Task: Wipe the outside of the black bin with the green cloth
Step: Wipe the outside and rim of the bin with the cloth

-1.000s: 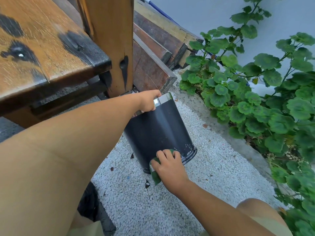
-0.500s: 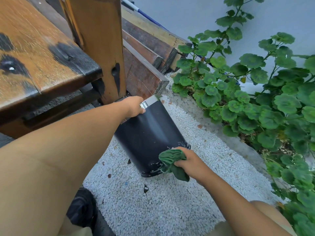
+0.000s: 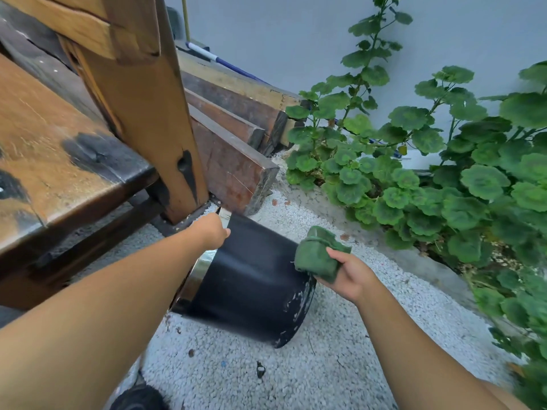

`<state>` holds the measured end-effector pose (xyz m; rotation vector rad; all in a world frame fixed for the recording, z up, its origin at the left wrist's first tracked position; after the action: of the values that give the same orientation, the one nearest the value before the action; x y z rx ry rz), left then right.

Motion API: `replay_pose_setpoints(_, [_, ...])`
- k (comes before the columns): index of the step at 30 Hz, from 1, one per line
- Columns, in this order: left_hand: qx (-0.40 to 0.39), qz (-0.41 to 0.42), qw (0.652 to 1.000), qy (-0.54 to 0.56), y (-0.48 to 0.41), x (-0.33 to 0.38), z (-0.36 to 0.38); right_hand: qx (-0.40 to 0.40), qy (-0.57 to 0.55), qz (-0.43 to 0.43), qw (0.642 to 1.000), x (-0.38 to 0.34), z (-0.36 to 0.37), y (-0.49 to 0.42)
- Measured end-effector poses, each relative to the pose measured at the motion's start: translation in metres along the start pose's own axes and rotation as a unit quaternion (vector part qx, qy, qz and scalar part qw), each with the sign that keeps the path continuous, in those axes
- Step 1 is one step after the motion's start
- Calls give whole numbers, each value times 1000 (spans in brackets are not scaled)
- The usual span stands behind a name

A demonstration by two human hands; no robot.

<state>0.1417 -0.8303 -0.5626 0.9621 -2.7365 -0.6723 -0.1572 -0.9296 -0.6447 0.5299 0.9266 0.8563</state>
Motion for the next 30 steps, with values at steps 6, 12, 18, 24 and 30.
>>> replay_pose_setpoints(6, [4, -29, 997, 66, -6, -21, 13, 104, 280, -119, 947, -15, 21, -36])
replay_pose_setpoints(12, [18, -20, 996, 81, -13, -21, 15, 142, 596, -228, 757, -34, 60, -39])
replay_pose_setpoints(18, [31, 3, 985, 167, -11, -37, 23, 79, 614, -101, 779, -9, 66, -60])
replay_pose_setpoints(24, [-1, 67, 919, 389, 10, -34, 44, 132, 648, -219, 717, -2, 51, -68])
replay_pose_setpoints(30, [42, 55, 896, 438, 11, -28, 51, 126, 655, -251, 701, -9, 54, -74])
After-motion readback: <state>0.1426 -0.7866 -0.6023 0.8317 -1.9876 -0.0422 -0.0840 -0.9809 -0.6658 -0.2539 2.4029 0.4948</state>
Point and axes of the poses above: each hand's wrist, its own y-axis away from the middle knuckle, its own z-axis out of the palm, x = y × z, the point moved 9 cm from there along -y, towards the middle knuckle, and after that the axes turned 11 degrees about -y, right-handed, at the moved point
